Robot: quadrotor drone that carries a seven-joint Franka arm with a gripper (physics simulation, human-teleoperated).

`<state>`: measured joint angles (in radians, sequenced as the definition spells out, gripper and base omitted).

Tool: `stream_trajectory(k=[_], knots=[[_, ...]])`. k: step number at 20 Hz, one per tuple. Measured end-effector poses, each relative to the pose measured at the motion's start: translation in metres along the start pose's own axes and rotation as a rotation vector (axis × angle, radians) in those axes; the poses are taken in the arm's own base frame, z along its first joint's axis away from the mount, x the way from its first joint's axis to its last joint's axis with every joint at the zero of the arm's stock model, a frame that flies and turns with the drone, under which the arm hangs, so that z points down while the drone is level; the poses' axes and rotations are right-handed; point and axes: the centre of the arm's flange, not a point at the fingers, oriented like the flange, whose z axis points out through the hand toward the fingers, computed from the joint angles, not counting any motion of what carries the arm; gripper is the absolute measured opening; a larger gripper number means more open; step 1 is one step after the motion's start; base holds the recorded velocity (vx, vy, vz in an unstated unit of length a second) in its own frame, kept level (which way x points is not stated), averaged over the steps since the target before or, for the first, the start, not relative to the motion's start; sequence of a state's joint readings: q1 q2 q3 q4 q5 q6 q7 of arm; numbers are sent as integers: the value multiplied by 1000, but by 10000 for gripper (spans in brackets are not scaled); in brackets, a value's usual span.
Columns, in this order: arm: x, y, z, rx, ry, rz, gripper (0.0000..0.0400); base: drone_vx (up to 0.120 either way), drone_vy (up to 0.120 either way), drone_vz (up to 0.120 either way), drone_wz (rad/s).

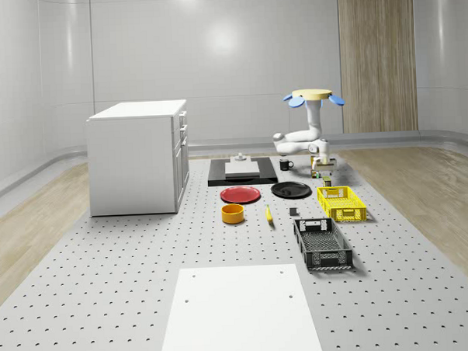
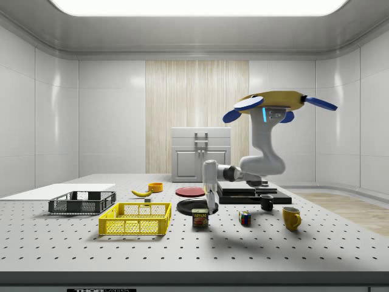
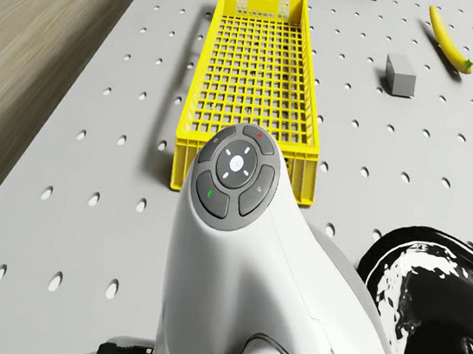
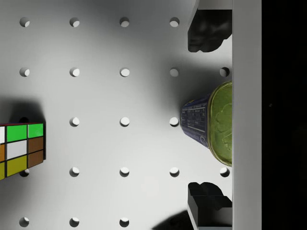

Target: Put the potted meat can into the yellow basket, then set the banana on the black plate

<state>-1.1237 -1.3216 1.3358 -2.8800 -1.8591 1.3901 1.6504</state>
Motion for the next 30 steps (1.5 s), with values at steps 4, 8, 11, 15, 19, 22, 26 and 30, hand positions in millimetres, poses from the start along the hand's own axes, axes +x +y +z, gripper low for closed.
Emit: stream_trajectory(k=[4,8,11,15,19,22,26,30], knots=[[0,0,0,0,0,0,400,120,-10,0,0],[0,0,0,0,0,0,400,120,0,0,0],[0,0,0,0,0,0,400,67,0,0,0],[0,0,3,0,0,0,400,0,0,0,0],[0,0,16,0,0,0,400,0,0,0,0],[0,0,24,0,0,0,400,0,0,0,0],[0,0,30,0,0,0,388,0,0,0,0],[0,0,32,-1,1,0,315,0,0,0,0]])
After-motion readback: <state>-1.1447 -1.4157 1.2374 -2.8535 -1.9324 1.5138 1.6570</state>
